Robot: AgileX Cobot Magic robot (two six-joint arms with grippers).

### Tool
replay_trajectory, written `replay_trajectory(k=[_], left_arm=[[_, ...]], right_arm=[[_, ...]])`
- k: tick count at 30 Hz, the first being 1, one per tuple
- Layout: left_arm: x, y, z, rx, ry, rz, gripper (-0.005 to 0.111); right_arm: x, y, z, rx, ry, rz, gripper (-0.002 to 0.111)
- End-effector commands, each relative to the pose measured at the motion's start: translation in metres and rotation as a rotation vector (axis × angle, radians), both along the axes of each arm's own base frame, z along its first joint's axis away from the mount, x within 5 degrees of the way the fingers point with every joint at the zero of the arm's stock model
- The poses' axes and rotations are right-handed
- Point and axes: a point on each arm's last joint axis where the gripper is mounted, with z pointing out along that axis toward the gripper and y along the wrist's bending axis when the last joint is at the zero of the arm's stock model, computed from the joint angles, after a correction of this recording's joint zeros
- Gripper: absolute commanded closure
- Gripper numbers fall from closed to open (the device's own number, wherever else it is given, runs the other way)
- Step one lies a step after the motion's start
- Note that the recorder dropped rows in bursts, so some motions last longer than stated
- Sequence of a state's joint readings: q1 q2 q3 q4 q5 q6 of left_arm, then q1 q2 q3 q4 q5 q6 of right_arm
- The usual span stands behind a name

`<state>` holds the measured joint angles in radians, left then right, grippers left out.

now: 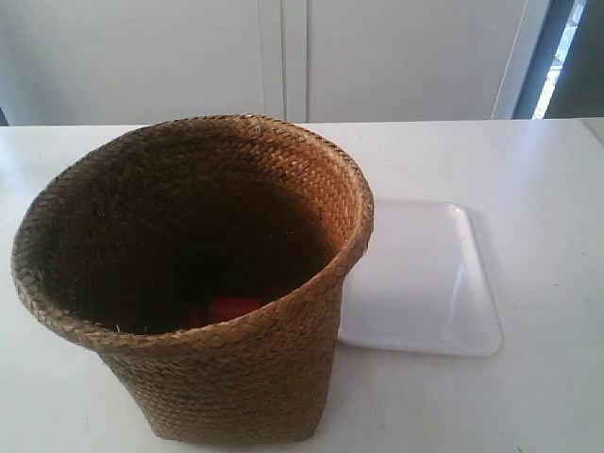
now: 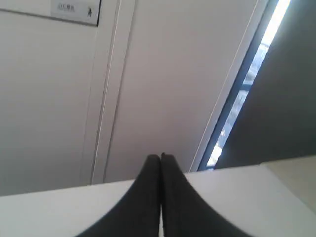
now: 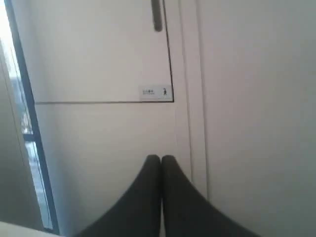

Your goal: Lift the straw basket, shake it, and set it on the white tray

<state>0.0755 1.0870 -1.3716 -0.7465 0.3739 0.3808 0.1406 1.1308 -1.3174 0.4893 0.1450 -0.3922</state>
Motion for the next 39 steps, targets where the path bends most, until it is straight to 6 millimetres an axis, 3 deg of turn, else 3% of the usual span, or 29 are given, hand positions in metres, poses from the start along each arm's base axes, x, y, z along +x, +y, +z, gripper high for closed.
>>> replay_trajectory(k=[1, 4, 7, 9, 11, 14, 19, 22, 27, 33, 39], left_arm=[[0.021, 0.017, -0.006, 0.161, 0.145, 0.022, 0.107], [0.028, 0.03, -0.011, 0.227, 0.204, 0.104, 0.107], [0.031, 0.037, -0.008, 0.157, 0.184, 0.179, 0.107], [0.033, 0.039, -0.003, 0.132, 0.134, 0.21, 0.107], [0.031, 0.039, 0.001, 0.126, 0.106, 0.221, 0.107], [0.03, 0.039, -0.002, 0.162, 0.14, 0.212, 0.107], [0.043, 0.04, -0.024, 0.167, 0.295, 0.175, 0.107], [0.052, 0.039, -0.042, 0.162, 0.422, 0.125, 0.107], [0.067, 0.038, -0.072, 0.155, 0.626, 0.045, 0.107], [0.062, 0.033, -0.073, 0.136, 0.676, -0.003, 0.107], [0.047, 0.026, -0.078, 0.201, 0.773, -0.125, 0.107]], right_arm=[[0.024, 0.005, 0.019, -0.232, 0.038, -0.006, 0.108], [0.041, 0.0, 0.023, -0.454, 0.014, -0.105, 0.108], [0.051, -0.002, 0.033, -0.608, -0.154, -0.202, 0.108], [0.052, -0.003, 0.042, -0.587, -0.253, -0.225, 0.108], [0.055, -0.008, 0.05, -0.437, -0.236, -0.214, 0.108], [0.066, -0.027, 0.049, -0.215, -0.039, -0.231, 0.108], [0.086, -0.074, 0.022, -0.028, 0.379, -0.446, 0.108], [0.092, -0.083, 0.005, 0.009, 0.569, -0.474, 0.108], [0.095, -0.073, -0.019, -0.03, 0.802, -0.348, 0.108], [0.088, -0.055, -0.026, 0.099, 0.927, -0.19, 0.108], [0.088, -0.039, -0.037, 0.09, 0.961, -0.017, 0.108]])
